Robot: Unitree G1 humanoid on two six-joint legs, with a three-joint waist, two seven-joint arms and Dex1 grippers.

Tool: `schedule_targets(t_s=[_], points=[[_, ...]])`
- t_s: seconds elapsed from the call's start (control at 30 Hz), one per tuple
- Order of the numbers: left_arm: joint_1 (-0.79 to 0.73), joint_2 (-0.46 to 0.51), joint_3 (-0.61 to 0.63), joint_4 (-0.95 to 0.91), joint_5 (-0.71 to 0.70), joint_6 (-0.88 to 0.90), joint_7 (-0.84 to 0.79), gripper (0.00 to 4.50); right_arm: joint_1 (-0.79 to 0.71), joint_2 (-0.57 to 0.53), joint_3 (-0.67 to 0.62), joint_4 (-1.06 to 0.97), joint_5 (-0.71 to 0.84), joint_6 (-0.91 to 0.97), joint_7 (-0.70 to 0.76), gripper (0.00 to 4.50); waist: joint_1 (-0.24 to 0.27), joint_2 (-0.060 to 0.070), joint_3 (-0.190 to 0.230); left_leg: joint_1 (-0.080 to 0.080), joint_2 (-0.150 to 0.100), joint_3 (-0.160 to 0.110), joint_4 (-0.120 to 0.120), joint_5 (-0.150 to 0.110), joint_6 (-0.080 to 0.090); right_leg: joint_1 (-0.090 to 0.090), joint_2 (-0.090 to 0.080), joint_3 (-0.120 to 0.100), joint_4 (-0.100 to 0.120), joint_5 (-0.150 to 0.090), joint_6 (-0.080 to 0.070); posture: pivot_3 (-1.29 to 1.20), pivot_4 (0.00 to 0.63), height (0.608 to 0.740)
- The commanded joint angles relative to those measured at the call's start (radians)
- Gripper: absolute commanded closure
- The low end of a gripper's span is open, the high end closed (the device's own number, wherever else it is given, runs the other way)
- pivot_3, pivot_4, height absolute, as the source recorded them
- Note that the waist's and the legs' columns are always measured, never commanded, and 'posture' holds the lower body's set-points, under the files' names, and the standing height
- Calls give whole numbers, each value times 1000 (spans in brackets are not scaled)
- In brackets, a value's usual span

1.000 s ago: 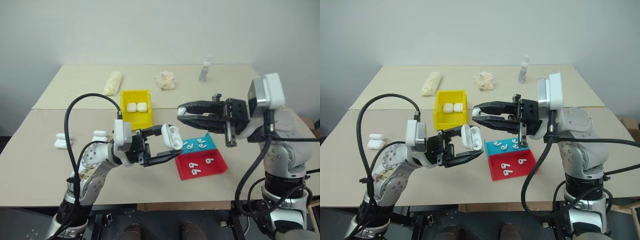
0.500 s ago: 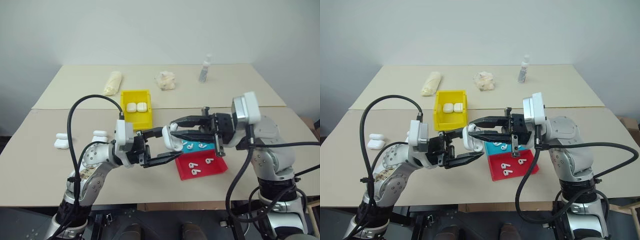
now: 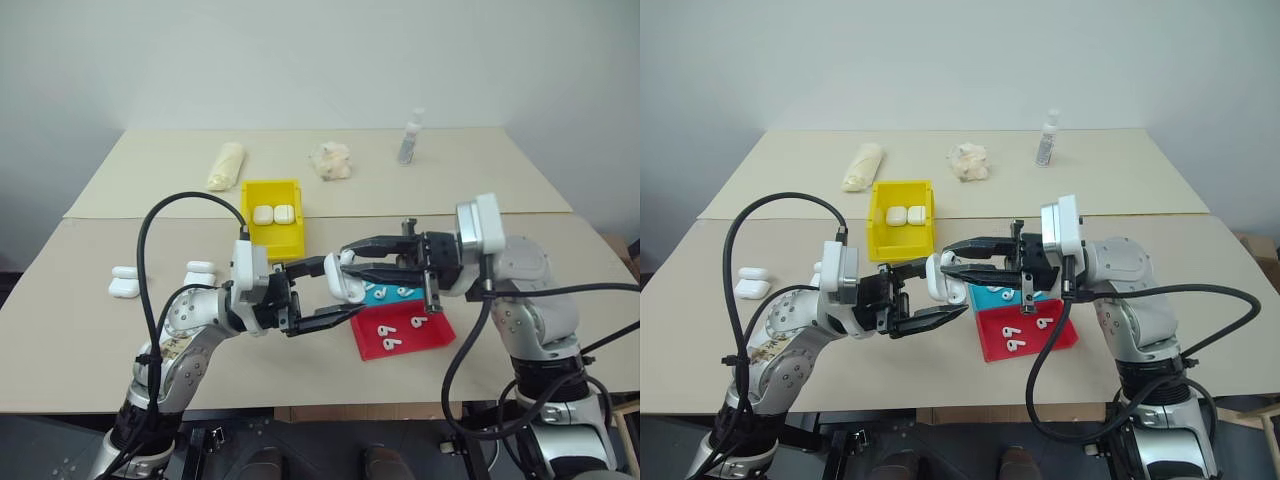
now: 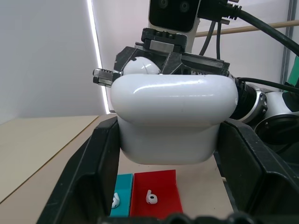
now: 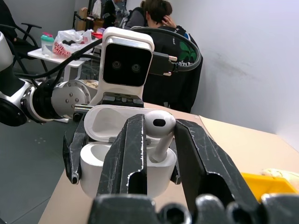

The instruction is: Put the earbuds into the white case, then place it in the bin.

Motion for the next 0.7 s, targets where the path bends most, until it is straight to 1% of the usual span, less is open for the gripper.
schedule_targets(t_s=[0.03,0.1,0.13,0.27,0.37,0.43,0.47,0.57,0.6,0.63,0.7], points=[[-17,-10,9,-31,-12,-19,2,1696,7,-19,24,-10,-15,-29,26,2861,0,0,0,0,0,0,0,0,0,0,0,0,0,0,0,0,150,740],[-18,-10,9,-29,-11,-18,2,1696,7,-20,28,-10,-28,-43,22,2122,-1,0,0,0,0,0,0,0,0,0,0,0,0,0,0,0,150,740],[-18,-11,9,-28,-10,-18,2,1696,6,-26,33,-9,-34,-50,30,1822,-1,0,0,0,0,0,0,0,0,0,0,0,0,0,0,0,150,740],[-15,-12,9,-17,5,-23,2,1696,10,-45,34,-6,-32,-68,52,1822,0,0,0,0,0,0,0,0,0,0,0,0,0,0,0,0,150,740],[5,11,19,21,54,-53,-11,1696,-6,-83,-5,-11,12,-47,73,1822,0,0,0,0,0,0,0,0,0,0,0,0,0,0,0,0,150,740],[27,37,34,44,84,-78,-25,1696,-37,-128,-28,-3,24,3,60,1822,-1,0,0,0,0,0,0,0,0,0,0,0,0,0,0,0,150,740],[44,64,46,55,105,-85,-27,1696,-70,-177,-24,18,4,42,62,1822,-3,0,0,0,0,0,0,0,0,0,0,0,0,0,0,0,150,740],[110,141,92,93,165,-147,-47,1696,-183,-322,60,110,-133,101,102,1822,-5,2,1,0,0,1,0,0,0,-1,0,1,0,0,0,0,150,740],[139,166,114,95,170,-156,-50,1696,-218,-354,101,147,-197,62,127,1822,-5,2,1,1,0,2,-1,0,0,-1,0,1,0,0,-1,0,150,740],[167,190,137,94,166,-158,-56,1696,-261,-374,147,186,-257,45,147,1822,-9,2,1,1,1,2,-2,0,0,-1,1,0,0,0,-1,0,150,740],[219,225,178,91,158,-168,-66,1696,-360,-376,247,280,-383,1,178,1822,-14,2,1,1,2,3,-3,0,0,-2,1,1,-1,-1,-1,0,150,740]])
